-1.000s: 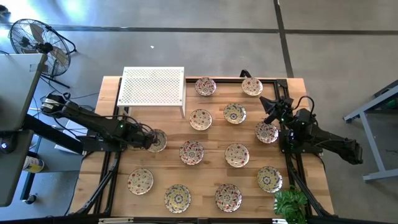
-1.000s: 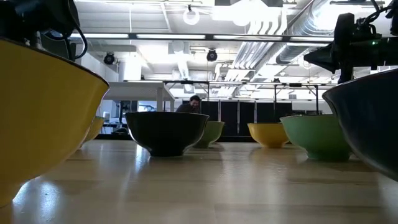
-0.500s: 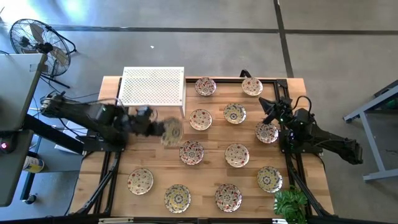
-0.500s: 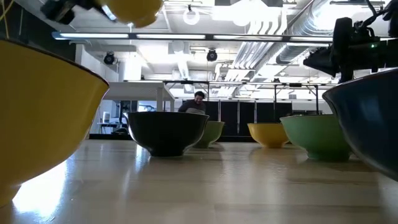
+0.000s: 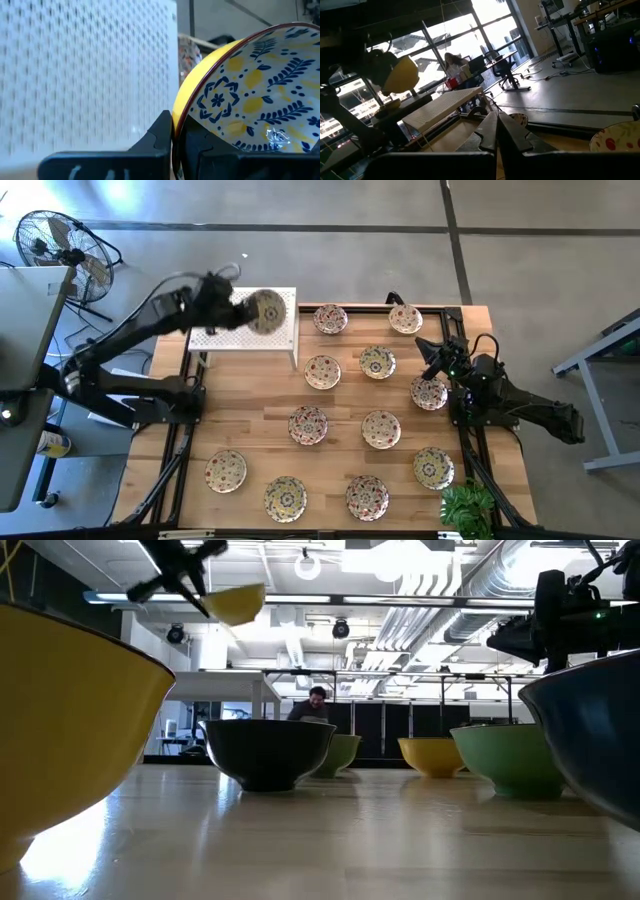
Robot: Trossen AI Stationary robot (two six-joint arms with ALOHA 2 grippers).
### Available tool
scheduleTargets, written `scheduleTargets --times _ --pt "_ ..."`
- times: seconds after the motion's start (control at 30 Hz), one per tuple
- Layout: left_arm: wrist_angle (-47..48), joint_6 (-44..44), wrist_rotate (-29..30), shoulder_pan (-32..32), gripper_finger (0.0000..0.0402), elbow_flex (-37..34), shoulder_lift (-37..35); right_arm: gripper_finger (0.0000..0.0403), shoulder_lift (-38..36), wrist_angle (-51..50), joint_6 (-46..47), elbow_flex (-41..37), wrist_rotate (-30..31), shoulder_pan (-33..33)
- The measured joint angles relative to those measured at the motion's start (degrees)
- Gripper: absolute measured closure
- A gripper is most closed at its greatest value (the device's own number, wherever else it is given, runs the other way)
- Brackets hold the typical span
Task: Pick & Place Mini bowls
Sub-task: Put the yellow patterned bowl on the shelf
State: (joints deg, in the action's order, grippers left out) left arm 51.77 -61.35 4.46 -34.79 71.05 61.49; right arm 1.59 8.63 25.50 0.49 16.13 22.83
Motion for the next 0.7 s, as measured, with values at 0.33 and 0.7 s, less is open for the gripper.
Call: scheduleTargets --times 0.33,0.7 --pt "-6.07 7.87 -14.47 -18.66 0.0394 0.65 14.0 0.0402 0.0 0.0 0.0 0.0 -0.01 0.0" --pt "-4.75 2.79 -10.81 -19.25 0.0394 2.58 19.07 0.0402 0.0 0.0 0.0 0.0 -0.01 0.0"
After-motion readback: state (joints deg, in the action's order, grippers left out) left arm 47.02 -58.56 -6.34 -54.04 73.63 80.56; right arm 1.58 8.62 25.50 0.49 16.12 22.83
